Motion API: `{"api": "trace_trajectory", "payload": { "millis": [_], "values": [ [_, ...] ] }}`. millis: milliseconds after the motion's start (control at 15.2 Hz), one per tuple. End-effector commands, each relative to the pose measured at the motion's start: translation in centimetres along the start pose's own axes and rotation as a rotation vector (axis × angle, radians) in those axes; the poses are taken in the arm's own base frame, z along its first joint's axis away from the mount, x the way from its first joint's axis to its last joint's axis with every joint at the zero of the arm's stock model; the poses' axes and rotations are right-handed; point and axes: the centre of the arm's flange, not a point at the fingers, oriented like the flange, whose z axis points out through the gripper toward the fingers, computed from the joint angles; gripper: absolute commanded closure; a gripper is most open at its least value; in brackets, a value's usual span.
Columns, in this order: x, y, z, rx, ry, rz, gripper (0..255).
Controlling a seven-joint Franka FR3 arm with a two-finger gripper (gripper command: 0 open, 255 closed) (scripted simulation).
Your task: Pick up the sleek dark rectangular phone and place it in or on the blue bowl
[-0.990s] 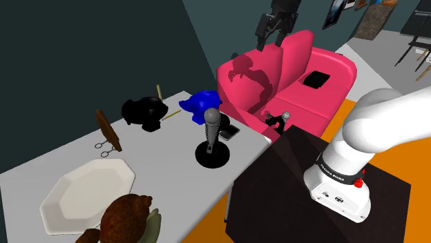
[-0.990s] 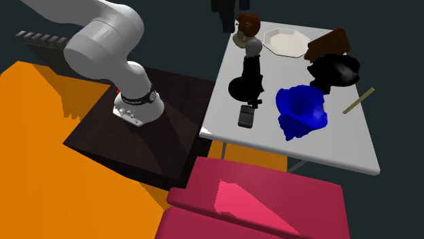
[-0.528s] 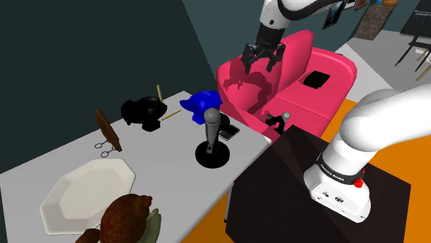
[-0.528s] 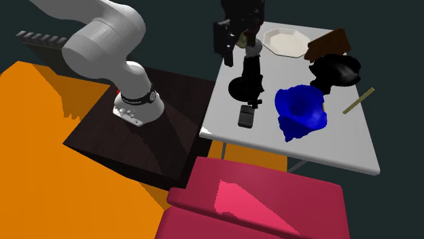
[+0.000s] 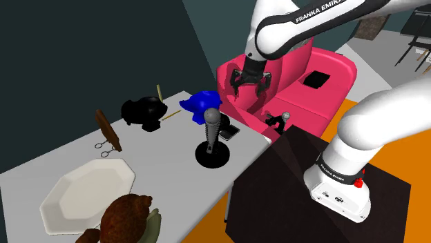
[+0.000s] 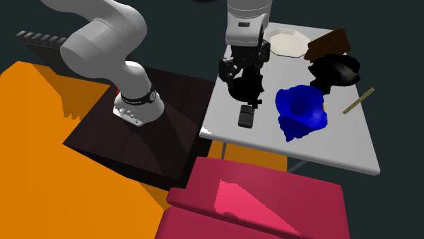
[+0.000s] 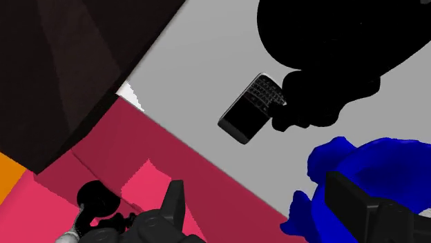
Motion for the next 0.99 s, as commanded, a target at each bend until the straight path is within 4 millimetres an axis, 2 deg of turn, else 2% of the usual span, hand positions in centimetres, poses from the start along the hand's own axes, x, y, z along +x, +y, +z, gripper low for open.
{"api": "trace_trajectory", "payload": {
  "millis": [0, 792, 924],
  "values": [
    [0.1, -0.6, 2.8, -0.002, -0.01, 0.091, 0],
    [1.0, -3.4, 18.4, -0.026, -0.071, 0.599, 0],
    [0.9, -3.5, 19.2, -0.026, -0.072, 0.607, 0]
  ]
}}
